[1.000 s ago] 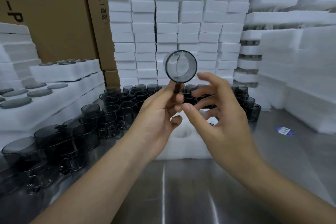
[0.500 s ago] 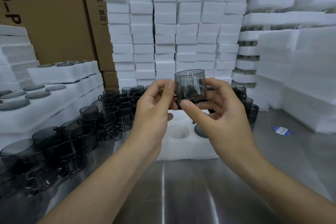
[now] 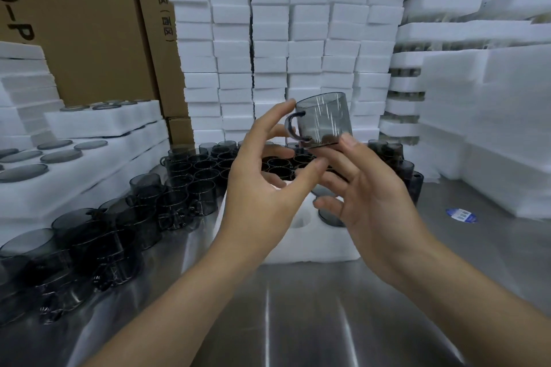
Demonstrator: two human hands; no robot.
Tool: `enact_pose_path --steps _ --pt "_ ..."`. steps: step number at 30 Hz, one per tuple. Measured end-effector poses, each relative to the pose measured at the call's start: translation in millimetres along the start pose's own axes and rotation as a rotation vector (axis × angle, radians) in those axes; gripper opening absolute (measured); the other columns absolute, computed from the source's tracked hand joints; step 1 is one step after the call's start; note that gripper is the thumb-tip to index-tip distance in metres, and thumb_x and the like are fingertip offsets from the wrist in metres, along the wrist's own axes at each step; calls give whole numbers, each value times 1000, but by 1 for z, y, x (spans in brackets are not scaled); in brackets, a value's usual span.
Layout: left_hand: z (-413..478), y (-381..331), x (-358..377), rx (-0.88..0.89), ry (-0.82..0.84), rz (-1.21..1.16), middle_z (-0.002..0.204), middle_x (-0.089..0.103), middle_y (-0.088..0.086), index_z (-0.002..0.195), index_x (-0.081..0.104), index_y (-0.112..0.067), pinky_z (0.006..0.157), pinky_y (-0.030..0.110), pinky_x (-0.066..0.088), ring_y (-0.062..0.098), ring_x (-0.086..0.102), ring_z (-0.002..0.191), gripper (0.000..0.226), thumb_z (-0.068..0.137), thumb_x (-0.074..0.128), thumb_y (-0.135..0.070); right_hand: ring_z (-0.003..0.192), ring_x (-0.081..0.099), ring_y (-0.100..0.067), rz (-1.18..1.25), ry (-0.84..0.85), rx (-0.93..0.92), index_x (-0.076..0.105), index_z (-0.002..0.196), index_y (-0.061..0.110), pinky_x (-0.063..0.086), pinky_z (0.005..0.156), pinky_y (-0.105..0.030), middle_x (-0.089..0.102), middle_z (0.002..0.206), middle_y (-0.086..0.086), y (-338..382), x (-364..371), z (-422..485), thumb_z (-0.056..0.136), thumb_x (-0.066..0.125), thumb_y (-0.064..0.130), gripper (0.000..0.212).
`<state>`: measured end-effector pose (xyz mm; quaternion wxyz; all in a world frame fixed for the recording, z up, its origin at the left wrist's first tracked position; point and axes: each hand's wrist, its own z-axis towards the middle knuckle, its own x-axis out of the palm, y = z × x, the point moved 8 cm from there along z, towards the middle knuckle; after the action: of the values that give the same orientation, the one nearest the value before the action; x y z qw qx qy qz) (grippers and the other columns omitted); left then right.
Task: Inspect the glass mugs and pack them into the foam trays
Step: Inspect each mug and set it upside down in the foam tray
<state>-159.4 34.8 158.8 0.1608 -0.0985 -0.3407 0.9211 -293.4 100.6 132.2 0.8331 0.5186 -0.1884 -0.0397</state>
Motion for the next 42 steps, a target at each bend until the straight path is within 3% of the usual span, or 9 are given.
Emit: enact_pose_path --steps 3,7,15,19,25,28,33,36,42 --pt "1 -3 -4 23 -37 4 132 67 -12 143 57 -49 76 24 58 14 69 117 67 87 88 -27 113 73 -16 44 70 59 76 120 23 59 80 -28 76 130 -3 -6 6 -1 101 52 53 43" --pt "4 -8 -8 47 -56 16 130 68 -13 137 61 -47 74 22 56 14 67 122 60 84 88 -35 113 74 -18 132 98 119 63 139 4 57 80 -31 75 130 -10 -14 13 -2 105 47 50 59" --pt "2 -16 -14 142 -110 158 131 62 -15 124 59 -48 88 40 55 17 58 129 55 86 87 -20 110 71 -20 157 131 123 61 141 10 56 78 -33 73 128 -7 -18 17 -4 99 60 44 54" --pt "0 -22 -15 210 -139 234 128 58 -18 126 57 -48 89 36 52 22 57 126 59 86 86 -14 117 72 -19 81 126 66 55 147 20 60 78 -30 72 136 -3 -12 17 -3 95 71 35 56" --pt "-6 -32 -10 335 -132 314 131 55 -16 134 57 -40 92 28 48 22 57 124 65 84 85 -9 107 69 -13 89 132 53 60 140 17 58 82 -30 69 119 -1 -9 17 -3 96 73 30 48" --pt "-4 -28 -11 275 -142 241 135 56 -21 141 52 -46 88 28 51 22 56 130 73 84 86 -15 108 65 -12 105 154 80 58 144 10 55 87 -32 68 128 1 -7 19 -4 99 66 39 53" --pt "1 -20 -16 196 -147 167 137 63 -20 140 59 -38 87 19 51 14 58 131 63 86 89 -26 104 70 -14 205 214 139 69 132 12 58 76 -29 73 126 -4 -6 25 -7 99 59 48 51" --pt "2 -19 -16 168 -135 136 137 65 -17 139 61 -36 86 26 55 14 59 132 61 86 89 -24 106 71 -16 179 198 154 63 139 3 58 76 -30 73 128 -5 -8 22 -5 100 56 52 63" --pt "6 -10 -14 57 -80 -1 136 68 -16 133 58 -37 77 38 61 12 74 115 60 87 90 -17 110 74 -18 -48 18 36 71 132 19 57 83 -34 77 125 -1 2 -3 5 98 63 54 49"
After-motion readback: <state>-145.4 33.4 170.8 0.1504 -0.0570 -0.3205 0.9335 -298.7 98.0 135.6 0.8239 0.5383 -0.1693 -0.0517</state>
